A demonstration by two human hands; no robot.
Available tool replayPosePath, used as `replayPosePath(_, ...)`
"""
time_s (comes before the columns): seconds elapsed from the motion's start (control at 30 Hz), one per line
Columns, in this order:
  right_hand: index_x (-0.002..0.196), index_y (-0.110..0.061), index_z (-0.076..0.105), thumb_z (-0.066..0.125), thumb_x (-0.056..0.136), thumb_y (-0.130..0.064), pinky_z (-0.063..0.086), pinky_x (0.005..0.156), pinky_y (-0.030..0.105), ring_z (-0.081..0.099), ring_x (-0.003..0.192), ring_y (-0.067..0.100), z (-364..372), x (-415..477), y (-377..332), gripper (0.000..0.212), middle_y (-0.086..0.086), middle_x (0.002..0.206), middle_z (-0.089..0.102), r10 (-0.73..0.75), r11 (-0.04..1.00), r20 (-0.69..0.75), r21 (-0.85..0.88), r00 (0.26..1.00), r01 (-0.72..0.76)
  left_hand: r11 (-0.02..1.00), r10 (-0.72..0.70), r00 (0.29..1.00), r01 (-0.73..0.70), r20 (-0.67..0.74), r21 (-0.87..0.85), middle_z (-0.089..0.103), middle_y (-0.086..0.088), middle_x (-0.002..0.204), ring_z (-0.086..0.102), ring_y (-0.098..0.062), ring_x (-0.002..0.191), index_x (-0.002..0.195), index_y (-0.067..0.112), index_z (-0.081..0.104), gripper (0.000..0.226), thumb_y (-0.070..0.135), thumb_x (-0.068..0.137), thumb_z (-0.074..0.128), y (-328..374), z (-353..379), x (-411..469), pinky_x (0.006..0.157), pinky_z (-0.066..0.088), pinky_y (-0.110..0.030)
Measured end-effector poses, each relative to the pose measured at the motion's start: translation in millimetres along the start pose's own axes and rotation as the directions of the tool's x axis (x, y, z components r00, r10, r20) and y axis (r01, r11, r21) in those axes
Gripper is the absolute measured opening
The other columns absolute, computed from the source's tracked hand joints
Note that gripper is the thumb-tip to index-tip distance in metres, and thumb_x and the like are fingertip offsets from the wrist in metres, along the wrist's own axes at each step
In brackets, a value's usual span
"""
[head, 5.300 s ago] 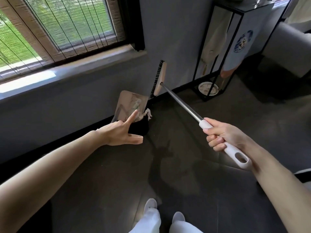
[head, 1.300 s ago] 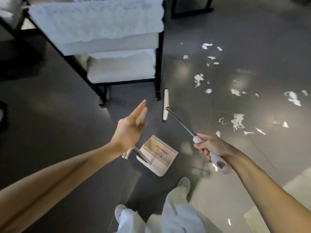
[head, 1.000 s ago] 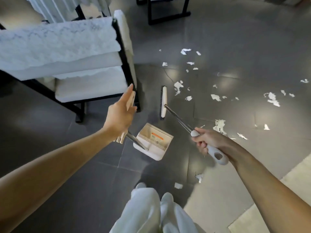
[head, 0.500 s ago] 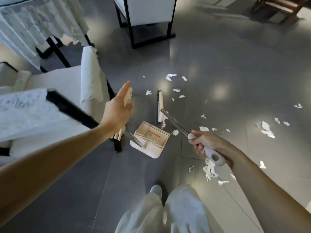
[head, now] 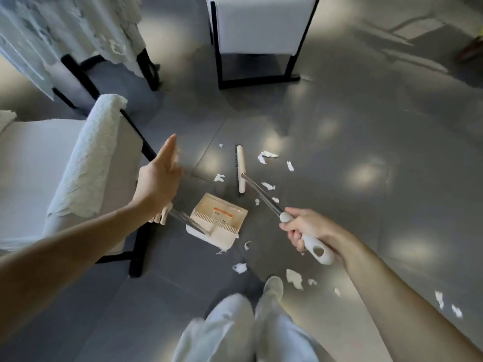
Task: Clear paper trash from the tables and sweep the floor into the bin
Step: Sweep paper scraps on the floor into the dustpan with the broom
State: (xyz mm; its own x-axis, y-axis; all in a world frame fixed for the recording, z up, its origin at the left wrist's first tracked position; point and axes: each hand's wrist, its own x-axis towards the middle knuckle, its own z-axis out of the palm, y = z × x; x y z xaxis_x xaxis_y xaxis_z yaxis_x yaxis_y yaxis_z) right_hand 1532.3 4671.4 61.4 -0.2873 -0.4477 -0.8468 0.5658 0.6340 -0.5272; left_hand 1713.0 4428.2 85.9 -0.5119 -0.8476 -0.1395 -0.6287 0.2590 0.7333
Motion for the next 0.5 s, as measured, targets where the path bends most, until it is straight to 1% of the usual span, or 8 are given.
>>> replayPosePath(0.07,0.151,-0.022,0.025,0.05,0.094,0.007,0.031,0.032,0.013,0.037,0.033,0.003,-22,20,-47,0.068,0.004,0.071,0.041,0.013,0.999,0.032,-0.039,0.999,-0.011,0.999,-0.049,0.997,0.049,-0.058,-0.008,0.06,0.009,0.115,0.058,-0.009,0.048,0.14,0.057,0.025,0.065,0.018,0.093,0.049,18,13,26,0.044,0.046,-0.015)
replayPosePath(0.17,0.151,-0.022,0.023,0.05,0.094,0.006,0.031,0.032,0.013,0.036,0.034,0.003,-46,63,-111,0.069,0.004,0.069,0.04,0.041,0.989,0.087,-0.146,0.995,-0.027,0.993,-0.118,0.984,0.114,-0.133,-0.041,0.062,0.003,0.124,0.057,-0.005,0.053,0.14,0.055,0.027,0.064,0.019,0.093,0.051,32,28,65,0.043,0.04,-0.006)
replayPosePath(0.23,0.151,-0.023,0.023,0.05,0.094,0.006,0.031,0.032,0.013,0.037,0.034,0.004,-59,99,-151,0.069,0.004,0.068,0.04,0.057,0.977,0.125,-0.212,0.991,-0.03,0.988,-0.154,0.971,0.148,-0.181,-0.045,0.058,0.008,0.129,0.053,0.001,0.058,0.142,0.052,0.028,0.065,0.018,0.093,0.054,39,38,90,0.045,0.036,0.0)
replayPosePath(0.33,0.15,-0.02,0.026,0.051,0.094,0.004,0.032,0.033,0.014,0.039,0.034,0.004,-75,152,-210,0.066,0.005,0.066,0.045,0.078,0.946,0.147,-0.324,0.986,-0.027,0.976,-0.216,0.946,0.206,-0.24,-0.065,0.051,0.015,0.124,0.048,0.003,0.06,0.145,0.044,0.03,0.067,0.013,0.092,0.058,50,53,131,0.047,0.033,0.004)
replayPosePath(0.4,0.145,-0.011,0.032,0.051,0.094,0.003,0.032,0.033,0.014,0.039,0.036,0.004,-82,182,-249,0.057,0.003,0.055,0.048,0.092,0.917,0.175,-0.398,0.98,-0.015,0.966,-0.26,0.931,0.25,-0.255,-0.071,0.048,0.015,0.12,0.055,-0.008,0.06,0.145,0.044,0.03,0.067,0.012,0.093,0.057,57,61,157,0.049,0.038,-0.002)
replayPosePath(0.43,0.143,-0.01,0.036,0.052,0.094,0.002,0.033,0.033,0.014,0.039,0.036,0.004,-86,197,-269,0.052,0.002,0.053,0.048,0.108,0.904,0.186,-0.428,0.977,-0.018,0.955,-0.296,0.92,0.286,-0.258,-0.076,0.05,0.012,0.117,0.058,-0.014,0.057,0.145,0.046,0.029,0.067,0.013,0.094,0.056,61,64,168,0.05,0.042,-0.009)
replayPosePath(0.47,0.142,-0.012,0.038,0.052,0.094,0.001,0.033,0.033,0.014,0.04,0.036,0.004,-88,212,-289,0.051,0.003,0.056,0.046,0.118,0.893,0.19,-0.45,0.975,-0.02,0.945,-0.326,0.909,0.315,-0.26,-0.082,0.054,0.008,0.114,0.058,-0.017,0.053,0.144,0.048,0.028,0.066,0.014,0.094,0.055,67,67,180,0.051,0.045,-0.016)
replayPosePath(0.5,0.142,-0.014,0.037,0.052,0.095,0.001,0.033,0.034,0.014,0.04,0.036,0.004,-92,227,-309,0.052,0.003,0.061,0.045,0.122,0.884,0.184,-0.466,0.975,-0.023,0.935,-0.354,0.898,0.342,-0.261,-0.09,0.058,0.003,0.11,0.057,-0.017,0.05,0.144,0.049,0.028,0.066,0.015,0.094,0.055,72,72,191,0.052,0.045,-0.018)
